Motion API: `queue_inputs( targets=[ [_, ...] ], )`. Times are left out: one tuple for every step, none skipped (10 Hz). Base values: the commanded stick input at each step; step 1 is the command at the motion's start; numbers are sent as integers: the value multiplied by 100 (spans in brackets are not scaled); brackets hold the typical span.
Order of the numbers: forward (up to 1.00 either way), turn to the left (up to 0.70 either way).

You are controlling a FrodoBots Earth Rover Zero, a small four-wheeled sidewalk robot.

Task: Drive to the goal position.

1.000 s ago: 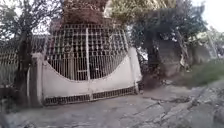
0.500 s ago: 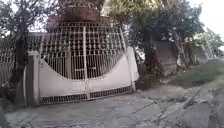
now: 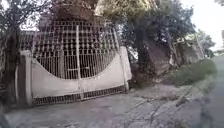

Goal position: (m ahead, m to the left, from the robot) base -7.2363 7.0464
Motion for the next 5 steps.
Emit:
queue_inputs(
  targets=[
    [0,-100],
    [0,-100],
    [0,-100],
    [0,-100],
    [0,-100]
  ],
)
